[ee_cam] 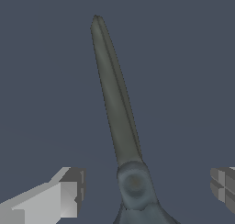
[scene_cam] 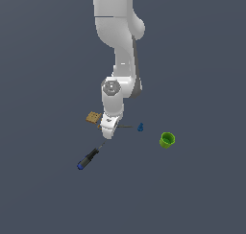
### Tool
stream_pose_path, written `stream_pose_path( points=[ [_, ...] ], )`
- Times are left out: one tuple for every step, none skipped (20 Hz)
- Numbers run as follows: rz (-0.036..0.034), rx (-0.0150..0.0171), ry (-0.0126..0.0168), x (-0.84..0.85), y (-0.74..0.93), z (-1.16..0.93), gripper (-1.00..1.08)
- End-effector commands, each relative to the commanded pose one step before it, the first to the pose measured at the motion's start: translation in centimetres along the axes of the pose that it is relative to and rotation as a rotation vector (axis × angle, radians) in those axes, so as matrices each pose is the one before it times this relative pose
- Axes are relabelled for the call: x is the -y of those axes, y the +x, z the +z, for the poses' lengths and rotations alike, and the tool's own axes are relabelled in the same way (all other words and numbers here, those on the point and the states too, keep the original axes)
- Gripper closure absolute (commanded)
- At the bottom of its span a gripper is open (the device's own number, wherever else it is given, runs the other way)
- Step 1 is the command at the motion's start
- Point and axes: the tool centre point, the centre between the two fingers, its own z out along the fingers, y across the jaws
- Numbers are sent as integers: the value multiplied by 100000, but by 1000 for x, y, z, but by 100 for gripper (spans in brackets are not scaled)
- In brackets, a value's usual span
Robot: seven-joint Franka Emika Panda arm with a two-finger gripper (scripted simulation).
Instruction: Pick up a designated object from a clutter of objects.
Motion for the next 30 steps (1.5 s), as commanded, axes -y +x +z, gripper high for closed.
stream_pose_path(
  points=[
    [-72, -16, -119, -37, 31, 214, -92],
    [0, 0, 0, 0, 0, 0, 108],
    [0, 0, 0, 0, 0, 0, 108],
    [0, 0, 0, 0, 0, 0, 108],
    [0, 0, 0, 0, 0, 0, 108],
    [0, 0, 0, 0, 0, 0, 108],
    [0, 0, 0, 0, 0, 0, 108],
    [0, 0, 0, 0, 0, 0, 108],
    [0, 0, 0, 0, 0, 0, 108],
    [0, 0, 0, 0, 0, 0, 108],
    [0, 0, 0, 0, 0, 0, 108],
    [-547, -143, 6, 128, 293, -169, 108],
    [0, 0, 0, 2, -6, -21, 108],
    [0, 0, 0, 6, -19, -62, 108],
    [0, 0, 0, 10, -31, -104, 108],
    [0, 0, 0, 14, -44, -145, 108],
    [0, 0, 0, 18, -57, -187, 108],
    [0, 0, 0, 22, -69, -228, 108],
    [0, 0, 0, 26, -81, -270, 108],
    [0, 0, 0, 30, -94, -312, 108],
    [0, 0, 0, 34, -106, -353, 108],
    [0, 0, 0, 38, -119, -395, 108],
    [0, 0, 0, 42, -131, -437, 108],
    [0, 0, 0, 46, -143, -479, 108],
    [43, 53, -7, 45, -174, -519, 108],
    [0, 0, 0, 53, -168, -564, 108],
    [0, 0, 0, 57, -180, -608, 108],
    [0, 0, 0, 61, -192, -651, 108],
    [0, 0, 0, 64, -204, -696, 108],
    [0, 0, 0, 68, -216, -740, 108]
  ],
)
